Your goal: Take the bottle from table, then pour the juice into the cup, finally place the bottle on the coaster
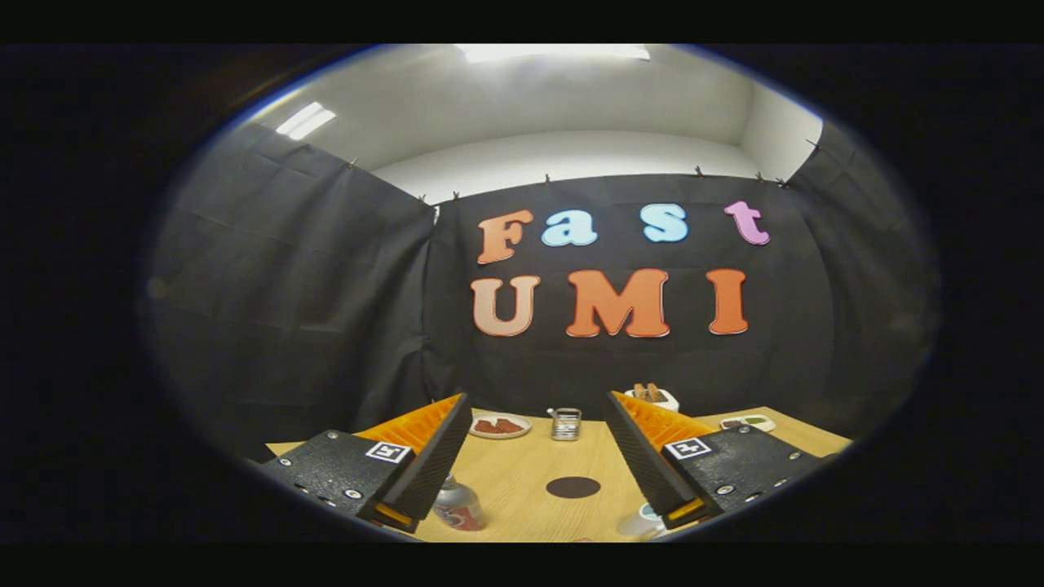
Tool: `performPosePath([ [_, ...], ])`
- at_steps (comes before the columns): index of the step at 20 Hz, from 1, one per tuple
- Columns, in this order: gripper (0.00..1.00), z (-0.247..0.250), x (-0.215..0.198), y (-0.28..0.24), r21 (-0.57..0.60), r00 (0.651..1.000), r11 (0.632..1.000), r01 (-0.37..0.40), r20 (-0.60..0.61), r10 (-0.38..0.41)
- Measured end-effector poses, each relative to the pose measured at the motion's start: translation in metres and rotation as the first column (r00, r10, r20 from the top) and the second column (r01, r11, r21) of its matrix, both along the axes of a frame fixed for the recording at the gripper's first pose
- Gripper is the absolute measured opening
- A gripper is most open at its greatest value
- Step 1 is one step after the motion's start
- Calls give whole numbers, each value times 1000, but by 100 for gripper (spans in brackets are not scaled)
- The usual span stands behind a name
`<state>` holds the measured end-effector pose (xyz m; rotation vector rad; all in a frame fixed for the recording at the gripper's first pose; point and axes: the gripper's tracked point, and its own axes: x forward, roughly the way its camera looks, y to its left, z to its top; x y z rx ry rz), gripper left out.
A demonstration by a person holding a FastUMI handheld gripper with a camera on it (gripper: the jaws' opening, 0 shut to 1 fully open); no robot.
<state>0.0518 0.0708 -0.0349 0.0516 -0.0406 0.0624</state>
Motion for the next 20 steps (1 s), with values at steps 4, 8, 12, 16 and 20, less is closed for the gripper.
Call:
performPosePath([
  [4, 97, -25, -1, 13, 37, 999, 999, -35, -37, 37],
  [8, 97, -56, -3, 34, 28, 992, 996, -81, -94, 84],
  [12, 97, -83, -11, 54, 29, 983, 992, -120, -135, 123],
  [16, 97, -108, -20, 78, 45, 968, 985, -167, -181, 172],
  [20, 98, -153, -20, 92, 111, 947, 982, -154, -266, 179],
])
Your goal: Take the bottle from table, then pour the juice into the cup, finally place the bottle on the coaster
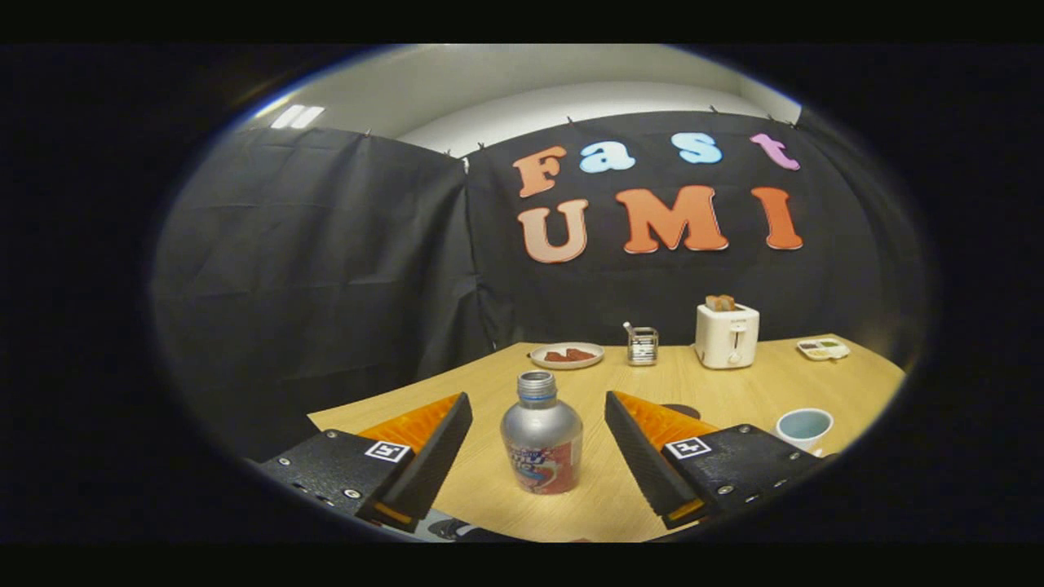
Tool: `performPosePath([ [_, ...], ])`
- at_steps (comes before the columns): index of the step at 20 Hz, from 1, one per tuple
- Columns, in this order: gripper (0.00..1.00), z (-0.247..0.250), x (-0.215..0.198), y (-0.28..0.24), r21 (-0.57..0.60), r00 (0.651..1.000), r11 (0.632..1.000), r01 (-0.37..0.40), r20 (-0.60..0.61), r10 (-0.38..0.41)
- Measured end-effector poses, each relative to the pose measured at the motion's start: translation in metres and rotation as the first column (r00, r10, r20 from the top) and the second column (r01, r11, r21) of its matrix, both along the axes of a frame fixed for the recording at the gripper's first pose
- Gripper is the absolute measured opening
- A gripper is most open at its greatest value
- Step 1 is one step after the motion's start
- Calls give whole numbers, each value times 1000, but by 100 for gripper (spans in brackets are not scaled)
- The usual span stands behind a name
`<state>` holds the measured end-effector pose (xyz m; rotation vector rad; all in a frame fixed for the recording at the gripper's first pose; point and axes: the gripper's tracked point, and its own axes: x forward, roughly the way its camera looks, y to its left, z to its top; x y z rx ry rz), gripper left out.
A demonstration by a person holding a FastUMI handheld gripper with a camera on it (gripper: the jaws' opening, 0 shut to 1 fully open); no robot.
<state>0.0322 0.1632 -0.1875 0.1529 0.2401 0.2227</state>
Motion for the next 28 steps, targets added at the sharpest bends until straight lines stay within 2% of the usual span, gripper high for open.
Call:
performPosePath([
  [15, 98, -78, 15, 12, -30, 985, 995, 90, -146, -94],
  [16, 98, -83, 14, 13, -16, 982, 995, 94, -165, -95],
  [20, 84, -84, 11, 12, 54, 975, 991, 122, -192, -110],
  [24, 81, -76, 9, 11, 157, 973, 979, 131, -208, -96],
  [28, 80, -71, 10, 6, 272, 970, 951, 148, -229, -85],
])
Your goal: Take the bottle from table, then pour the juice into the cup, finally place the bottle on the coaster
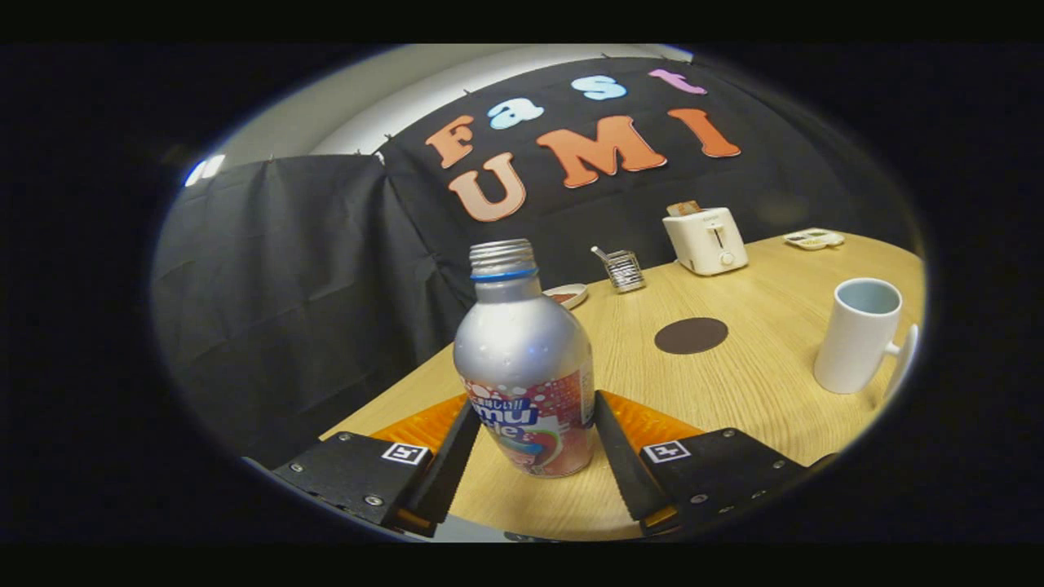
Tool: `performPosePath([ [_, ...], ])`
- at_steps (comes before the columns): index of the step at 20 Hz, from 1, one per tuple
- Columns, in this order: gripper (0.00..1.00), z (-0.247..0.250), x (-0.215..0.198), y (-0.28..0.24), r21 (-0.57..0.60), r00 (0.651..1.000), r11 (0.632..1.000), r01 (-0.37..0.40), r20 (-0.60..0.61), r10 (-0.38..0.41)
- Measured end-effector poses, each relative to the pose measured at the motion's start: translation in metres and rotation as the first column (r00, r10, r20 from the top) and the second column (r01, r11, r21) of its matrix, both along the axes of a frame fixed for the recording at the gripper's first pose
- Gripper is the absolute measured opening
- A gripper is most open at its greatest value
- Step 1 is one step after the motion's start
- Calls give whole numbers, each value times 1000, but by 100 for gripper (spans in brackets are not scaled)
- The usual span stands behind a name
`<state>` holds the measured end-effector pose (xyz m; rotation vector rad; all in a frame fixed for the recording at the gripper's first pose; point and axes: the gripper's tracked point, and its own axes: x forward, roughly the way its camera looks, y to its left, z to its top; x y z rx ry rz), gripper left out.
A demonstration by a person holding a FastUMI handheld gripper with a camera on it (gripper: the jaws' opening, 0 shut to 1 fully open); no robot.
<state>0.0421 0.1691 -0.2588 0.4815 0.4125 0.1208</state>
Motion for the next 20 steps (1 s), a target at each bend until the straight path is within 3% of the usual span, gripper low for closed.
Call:
performPosePath([
  [6, 80, 5, -2, -32, 203, 995, 974, 97, -16, -96],
  [11, 80, 15, -1, -53, 391, 988, 908, 153, -28, -154],
  [20, 80, 29, -10, -70, 575, 980, 797, 185, -51, -191],
])
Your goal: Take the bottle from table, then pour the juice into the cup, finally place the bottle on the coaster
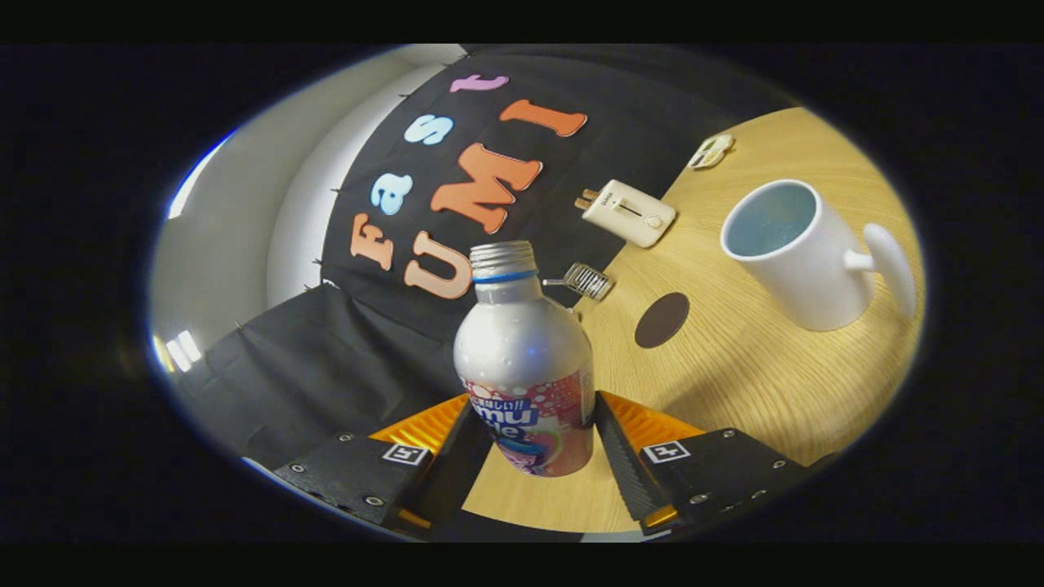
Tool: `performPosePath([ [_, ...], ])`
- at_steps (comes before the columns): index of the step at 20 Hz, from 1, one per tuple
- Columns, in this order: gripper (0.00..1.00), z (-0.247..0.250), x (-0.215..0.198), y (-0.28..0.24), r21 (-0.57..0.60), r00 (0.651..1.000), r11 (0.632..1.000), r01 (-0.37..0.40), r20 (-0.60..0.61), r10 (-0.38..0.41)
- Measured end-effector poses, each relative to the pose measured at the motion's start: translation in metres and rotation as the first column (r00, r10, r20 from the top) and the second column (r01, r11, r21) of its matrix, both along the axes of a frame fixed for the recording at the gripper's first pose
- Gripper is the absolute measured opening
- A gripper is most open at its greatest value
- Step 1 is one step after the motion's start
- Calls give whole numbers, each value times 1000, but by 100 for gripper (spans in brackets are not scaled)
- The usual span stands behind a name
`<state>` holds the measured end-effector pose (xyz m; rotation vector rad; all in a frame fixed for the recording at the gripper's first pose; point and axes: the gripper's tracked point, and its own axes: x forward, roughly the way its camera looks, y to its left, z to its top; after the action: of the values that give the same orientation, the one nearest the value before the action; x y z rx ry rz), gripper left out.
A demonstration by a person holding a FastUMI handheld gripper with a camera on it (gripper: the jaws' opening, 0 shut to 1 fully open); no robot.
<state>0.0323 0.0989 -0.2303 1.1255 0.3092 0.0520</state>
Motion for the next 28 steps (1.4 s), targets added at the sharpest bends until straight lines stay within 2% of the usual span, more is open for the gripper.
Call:
performPosePath([
  [5, 80, 5, -2, -9, 128, 1000, 992, 22, -5, -21],
  [10, 80, 11, -3, -25, 254, 999, 966, 45, 2, -47],
  [19, 80, 16, 0, -42, 388, 995, 918, 85, 7, -95],
  [28, 80, 26, 10, -52, 532, 994, 842, 88, 9, -109],
])
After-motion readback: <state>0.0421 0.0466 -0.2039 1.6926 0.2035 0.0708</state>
